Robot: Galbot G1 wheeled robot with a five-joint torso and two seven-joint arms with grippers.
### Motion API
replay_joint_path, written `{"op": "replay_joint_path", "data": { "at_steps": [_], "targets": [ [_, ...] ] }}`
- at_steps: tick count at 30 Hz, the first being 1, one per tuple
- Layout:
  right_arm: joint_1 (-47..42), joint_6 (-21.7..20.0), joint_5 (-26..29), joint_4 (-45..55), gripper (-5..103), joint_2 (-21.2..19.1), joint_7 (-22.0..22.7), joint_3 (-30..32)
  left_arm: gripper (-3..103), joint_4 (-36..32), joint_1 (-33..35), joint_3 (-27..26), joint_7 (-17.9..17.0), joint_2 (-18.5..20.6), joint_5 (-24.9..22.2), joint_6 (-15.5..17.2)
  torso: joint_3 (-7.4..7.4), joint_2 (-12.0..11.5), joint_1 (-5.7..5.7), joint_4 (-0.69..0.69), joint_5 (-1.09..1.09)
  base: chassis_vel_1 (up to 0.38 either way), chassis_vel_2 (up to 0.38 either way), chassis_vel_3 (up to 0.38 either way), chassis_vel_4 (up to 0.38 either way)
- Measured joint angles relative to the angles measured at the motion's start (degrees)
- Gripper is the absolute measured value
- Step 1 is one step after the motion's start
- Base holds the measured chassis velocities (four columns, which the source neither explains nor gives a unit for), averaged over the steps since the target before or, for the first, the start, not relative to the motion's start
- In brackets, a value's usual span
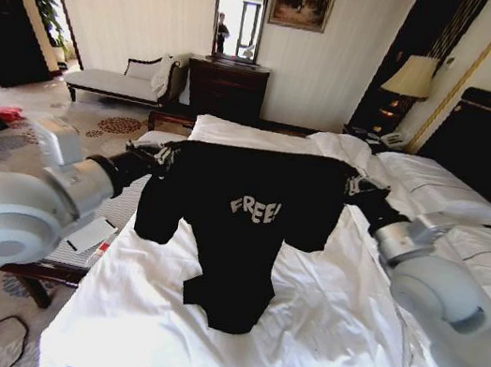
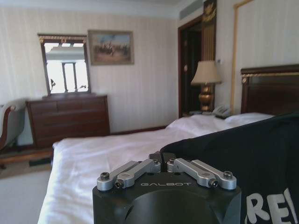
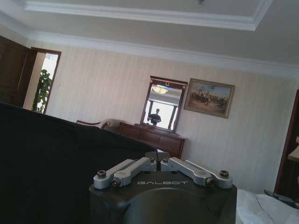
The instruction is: Fold the clothes on the bed.
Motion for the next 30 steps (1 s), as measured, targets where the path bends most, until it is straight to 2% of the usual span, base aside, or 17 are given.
{"op": "replay_joint_path", "data": {
  "at_steps": [3, 4, 5, 6, 8, 9, 12, 14, 17, 20, 22, 25, 27, 28, 30],
  "targets": [
    [1.8, 1.1, -2.2, -4.5, 0, 2.0, -0.5, -3.6, 1, 6.5, -0.8, 5.9, 0.7, -4.0, 5.8, -0.7, 0.00, 0.0, 0.00, 0.01, 0.03, 0.000, 0.000, 0.000, 0.000],
    [1.8, 1.1, -2.2, -4.5, 0, 2.0, -0.5, -3.6, 1, 6.5, -0.8, 5.9, 0.7, -4.0, 5.8, -0.7, 0.00, 0.0, 0.00, 0.01, 0.03, 0.000, 0.000, 0.000, 0.000],
    [3.1, 1.8, -3.7, -7.7, 0, 3.0, -0.9, -6.0, 1, 10.5, -1.8, 9.0, 1.1, -6.5, 8.7, -1.0, 0.00, 0.0, 0.00, 0.02, 0.00, 0.000, 0.000, 0.000, 0.000],
    [3.5, 2.0, -4.0, -8.6, 0, 3.3, -1.0, -6.6, 1, 11.4, -2.1, 9.8, 1.2, -7.1, 9.3, -1.1, 0.00, 0.0, 0.01, 0.02, 0.01, 0.000, 0.000, 0.000, 0.000],
    [6.8, 3.2, -5.9, -14.3, 0, 4.9, -1.7, -11.1, 1, 17.3, -5.1, 14.8, 2.0, -11.1, 13.0, -1.5, 0.01, 0.0, 0.01, 0.02, 0.02, 0.000, 0.000, 0.000, 0.000],
    [6.8, 3.2, -5.9, -14.3, 0, 4.9, -1.7, -11.1, 1, 17.3, -5.1, 14.8, 2.0, -11.1, 13.0, -1.5, 0.01, 0.0, 0.01, 0.02, 0.02, 0.000, 0.000, 0.000, 0.000],
    [14.8, 4.4, -6.3, -21.4, 0, 7.6, -2.0, -18.1, 1, 25.4, -10.0, 20.0, 3.0, -16.2, 16.3, -2.9, 0.01, 0.0, 0.00, 0.02, 0.03, 0.000, 0.000, 0.000, 0.000],
    [16.9, 4.8, -6.5, -23.2, 0, 8.2, -2.2, -19.8, 1, 27.5, -11.3, 21.0, 3.3, -17.4, 16.8, -3.2, 0.00, 0.0, 0.00, 0.02, 0.02, 0.000, 0.000, 0.000, 0.000],
    [24.0, 6.8, -7.4, -32.4, 0, 11.6, -3.0, -26.9, 1, 38.0, -17.8, 25.2, 5.4, -22.6, 19.5, -4.5, 0.01, 0.0, 0.02, 0.05, 0.02, 0.000, 0.000, 0.000, 0.000],
    [26.2, 7.6, -7.9, -36.3, 0, 13.2, -3.3, -29.3, 1, 41.7, -20.4, 26.7, 6.3, -24.6, 20.3, -5.1, 0.00, 0.0, 0.02, 0.03, 0.01, 0.000, 0.000, 0.000, 0.000],
    [29.1, 9.0, -8.8, -42.2, 0, 15.8, -4.1, -32.5, 1, 48.4, -24.4, 29.4, 7.9, -28.7, 22.0, -6.4, 0.01, 0.0, 0.02, 0.01, 0.04, 0.000, 0.000, 0.000, 0.000],
    [30.4, 9.6, -9.1, -44.9, 0, 17.1, -4.4, -33.8, 1, 52.4, -26.4, 30.5, 9.0, -31.0, 23.2, -7.2, 0.00, 0.0, 0.02, 0.00, 0.01, 0.000, 0.000, 0.000, 0.000],
    [32.9, 10.3, -9.3, -49.9, 0, 19.3, -4.7, -35.7, 1, 59.8, -29.2, 31.8, 10.9, -34.7, 25.3, -8.4, 0.00, 0.0, 0.01, -0.01, 0.05, 0.000, 0.000, 0.000, 0.000],
    [32.9, 10.3, -9.3, -49.9, 0, 19.3, -4.7, -35.7, 1, 59.8, -29.2, 31.8, 10.9, -34.7, 25.3, -8.4, 0.00, 0.0, 0.01, -0.01, 0.05, 0.000, 0.000, 0.000, 0.000],
    [34.8, 11.2, -9.8, -53.9, 0, 21.0, -4.8, -36.8, 1, 64.9, -30.8, 32.5, 12.5, -37.1, 26.7, -9.2, 0.00, 0.0, 0.01, 0.02, 0.01, 0.000, 0.000, 0.000, 0.000]
  ]
}}
